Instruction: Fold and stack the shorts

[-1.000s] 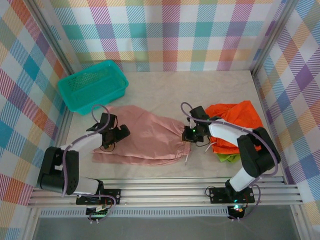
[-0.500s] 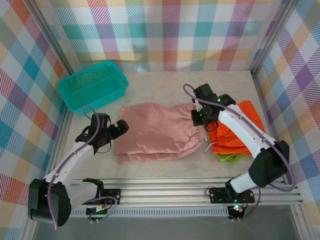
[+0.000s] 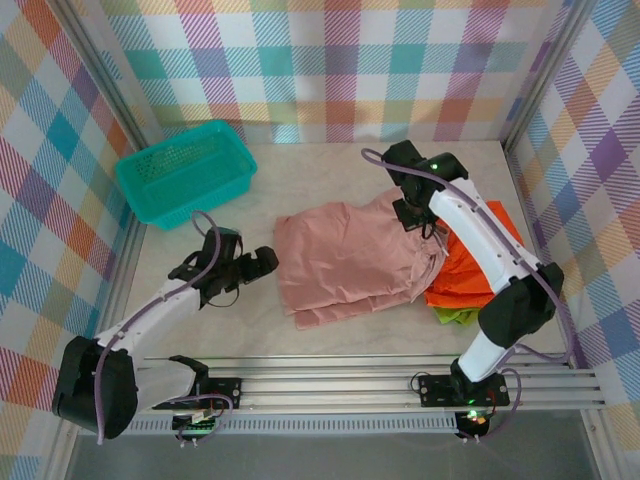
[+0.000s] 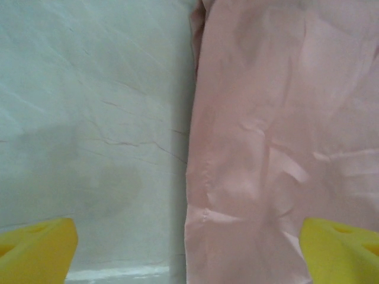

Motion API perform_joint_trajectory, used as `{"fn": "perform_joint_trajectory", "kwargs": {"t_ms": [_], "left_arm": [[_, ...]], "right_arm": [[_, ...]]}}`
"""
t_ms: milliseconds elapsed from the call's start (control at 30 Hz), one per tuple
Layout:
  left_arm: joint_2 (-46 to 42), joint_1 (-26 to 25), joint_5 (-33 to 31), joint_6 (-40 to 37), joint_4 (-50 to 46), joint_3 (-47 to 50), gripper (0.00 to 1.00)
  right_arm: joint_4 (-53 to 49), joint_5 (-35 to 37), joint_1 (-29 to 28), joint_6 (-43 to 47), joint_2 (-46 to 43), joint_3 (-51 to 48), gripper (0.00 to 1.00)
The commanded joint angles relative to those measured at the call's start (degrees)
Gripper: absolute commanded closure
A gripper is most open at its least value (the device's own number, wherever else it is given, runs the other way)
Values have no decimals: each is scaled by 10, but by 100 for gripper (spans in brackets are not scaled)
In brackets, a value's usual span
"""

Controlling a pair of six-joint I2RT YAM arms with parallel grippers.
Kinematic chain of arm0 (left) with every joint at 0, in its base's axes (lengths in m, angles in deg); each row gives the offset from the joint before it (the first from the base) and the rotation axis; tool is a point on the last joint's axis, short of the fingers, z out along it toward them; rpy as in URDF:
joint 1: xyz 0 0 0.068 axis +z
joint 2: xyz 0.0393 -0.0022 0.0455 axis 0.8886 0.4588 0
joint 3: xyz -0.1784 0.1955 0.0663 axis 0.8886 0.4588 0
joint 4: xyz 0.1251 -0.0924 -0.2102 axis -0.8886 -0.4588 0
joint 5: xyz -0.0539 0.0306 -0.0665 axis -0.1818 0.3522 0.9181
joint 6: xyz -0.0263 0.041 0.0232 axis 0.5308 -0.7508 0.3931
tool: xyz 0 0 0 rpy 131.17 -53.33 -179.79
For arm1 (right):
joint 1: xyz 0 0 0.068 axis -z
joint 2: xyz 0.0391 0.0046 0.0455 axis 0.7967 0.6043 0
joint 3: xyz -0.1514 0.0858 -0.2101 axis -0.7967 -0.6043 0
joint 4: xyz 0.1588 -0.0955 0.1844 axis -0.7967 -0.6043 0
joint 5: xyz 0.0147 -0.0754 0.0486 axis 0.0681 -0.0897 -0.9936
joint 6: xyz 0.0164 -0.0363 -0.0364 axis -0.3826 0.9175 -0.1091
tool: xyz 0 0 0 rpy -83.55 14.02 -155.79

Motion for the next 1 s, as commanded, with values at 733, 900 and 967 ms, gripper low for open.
{"fn": "perform_joint_trajectory", "kwargs": {"t_ms": [733, 900, 967], "left_arm": [[258, -127, -9, 69, 122, -35, 87], [271, -139, -21, 77, 130, -31, 88], [272, -141, -25, 78, 131, -30, 88]], "right_arm": [[-142, 76, -131, -49, 211, 295, 100], [-153, 18, -159, -74, 264, 367, 99], [-151, -15, -169, -84, 284, 389, 97]]}}
